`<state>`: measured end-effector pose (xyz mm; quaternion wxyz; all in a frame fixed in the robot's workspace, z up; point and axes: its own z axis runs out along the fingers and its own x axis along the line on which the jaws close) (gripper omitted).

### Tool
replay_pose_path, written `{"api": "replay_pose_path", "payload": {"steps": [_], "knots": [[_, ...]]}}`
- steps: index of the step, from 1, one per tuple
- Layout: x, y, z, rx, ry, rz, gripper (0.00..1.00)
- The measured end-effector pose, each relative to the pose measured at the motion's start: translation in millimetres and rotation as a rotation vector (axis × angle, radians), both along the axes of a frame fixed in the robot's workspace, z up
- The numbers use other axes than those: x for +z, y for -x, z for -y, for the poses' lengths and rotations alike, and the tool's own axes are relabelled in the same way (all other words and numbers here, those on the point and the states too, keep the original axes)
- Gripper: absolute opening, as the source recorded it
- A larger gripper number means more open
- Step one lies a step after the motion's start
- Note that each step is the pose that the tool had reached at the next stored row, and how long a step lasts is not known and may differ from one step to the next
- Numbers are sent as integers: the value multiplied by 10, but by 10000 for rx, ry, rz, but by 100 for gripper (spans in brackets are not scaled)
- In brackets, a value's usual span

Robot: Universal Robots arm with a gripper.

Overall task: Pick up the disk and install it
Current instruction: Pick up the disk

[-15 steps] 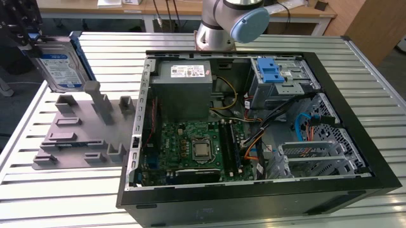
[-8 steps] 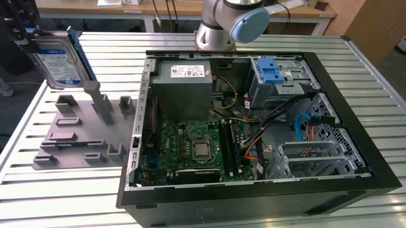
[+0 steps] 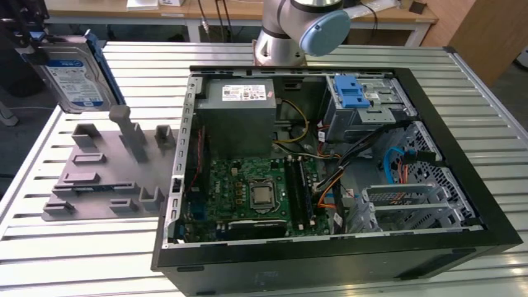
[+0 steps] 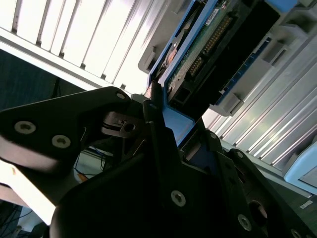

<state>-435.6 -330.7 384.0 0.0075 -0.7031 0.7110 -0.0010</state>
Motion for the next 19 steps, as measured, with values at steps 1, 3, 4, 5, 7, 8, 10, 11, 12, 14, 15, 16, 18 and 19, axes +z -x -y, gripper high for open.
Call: {"api": "replay_pose_path", "payload": {"steps": [1,3,4,5,7,8,10,11,12,14,15,16,18,19], "knots": [[12,0,0,0,-2,1,36],[39,0,0,0,-7,1,36],[55,0,0,0,-12,1,36],[69,0,0,0,-19,2,36],[103,0,0,0,-33,2,36],[120,0,0,0,-43,2,36],[156,0,0,-1,-57,3,36],[177,0,0,0,-62,4,36],[199,0,0,0,-66,4,36],[244,0,0,0,-75,6,36],[268,0,0,0,-79,6,36],[294,0,0,0,-83,7,36],[354,0,0,0,-92,12,36],[483,0,0,0,-100,21,36]]}}
